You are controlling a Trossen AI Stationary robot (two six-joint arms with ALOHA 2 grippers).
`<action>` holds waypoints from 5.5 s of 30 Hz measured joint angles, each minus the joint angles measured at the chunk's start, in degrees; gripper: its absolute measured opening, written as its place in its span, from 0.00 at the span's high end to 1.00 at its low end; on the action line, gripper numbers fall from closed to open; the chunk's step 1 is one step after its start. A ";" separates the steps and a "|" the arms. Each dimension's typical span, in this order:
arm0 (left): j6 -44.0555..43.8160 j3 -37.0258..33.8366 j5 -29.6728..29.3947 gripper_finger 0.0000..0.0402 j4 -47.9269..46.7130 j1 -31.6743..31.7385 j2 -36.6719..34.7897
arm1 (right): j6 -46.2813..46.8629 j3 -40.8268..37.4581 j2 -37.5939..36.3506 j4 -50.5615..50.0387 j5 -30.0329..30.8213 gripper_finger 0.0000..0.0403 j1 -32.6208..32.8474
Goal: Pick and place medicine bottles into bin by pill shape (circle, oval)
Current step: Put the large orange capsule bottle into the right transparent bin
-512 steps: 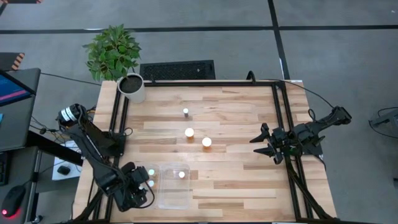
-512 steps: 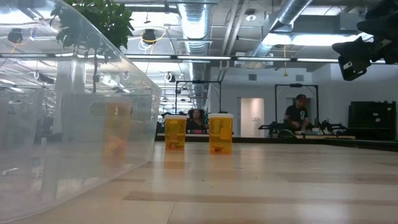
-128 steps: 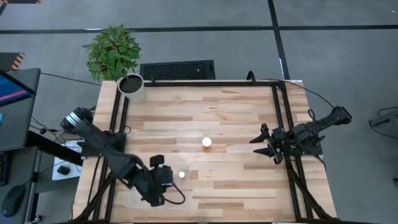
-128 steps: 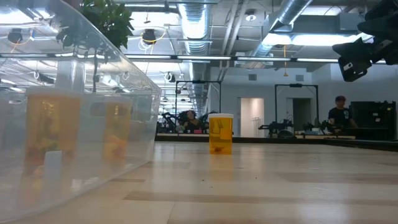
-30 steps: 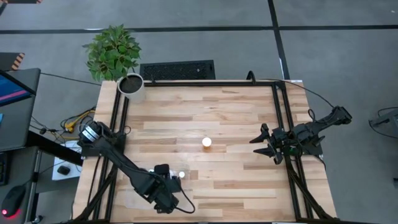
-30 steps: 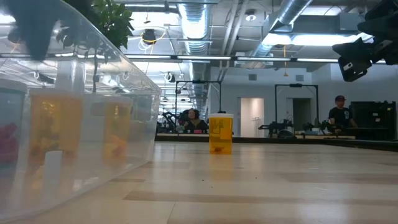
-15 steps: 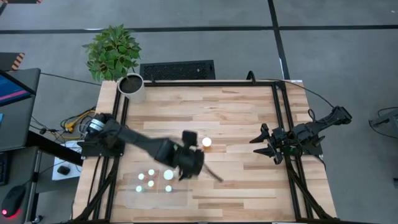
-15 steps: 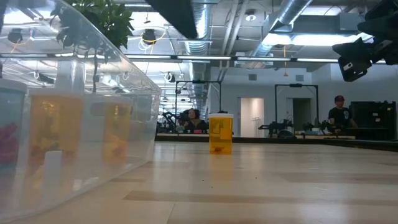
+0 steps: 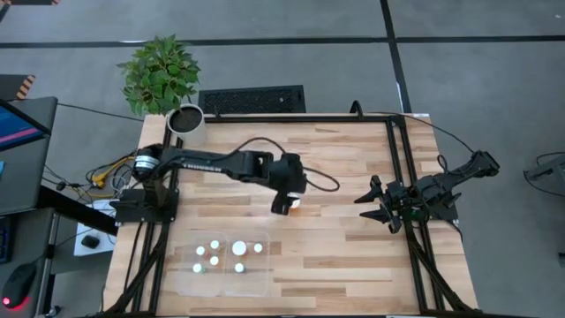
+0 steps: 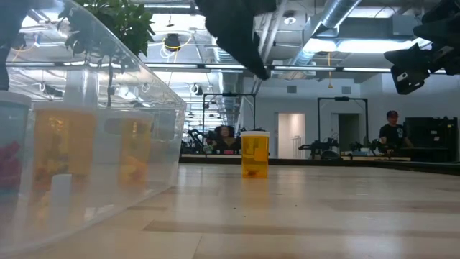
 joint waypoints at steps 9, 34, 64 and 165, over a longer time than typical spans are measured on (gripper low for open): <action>0.59 -1.18 1.25 0.24 2.20 0.47 6.85 | -0.03 0.00 0.43 -0.03 0.00 0.44 0.00; 1.15 -1.15 4.75 0.27 -0.34 -0.04 12.01 | 0.02 0.00 0.76 -0.01 0.00 0.44 0.00; -2.55 0.33 1.60 0.43 -2.98 -3.62 10.98 | 0.04 0.00 0.70 -0.02 -0.02 0.44 0.00; -50.56 -1.46 -4.88 0.49 -14.01 -35.07 7.37 | 2.05 0.00 0.75 0.01 -0.01 0.44 0.04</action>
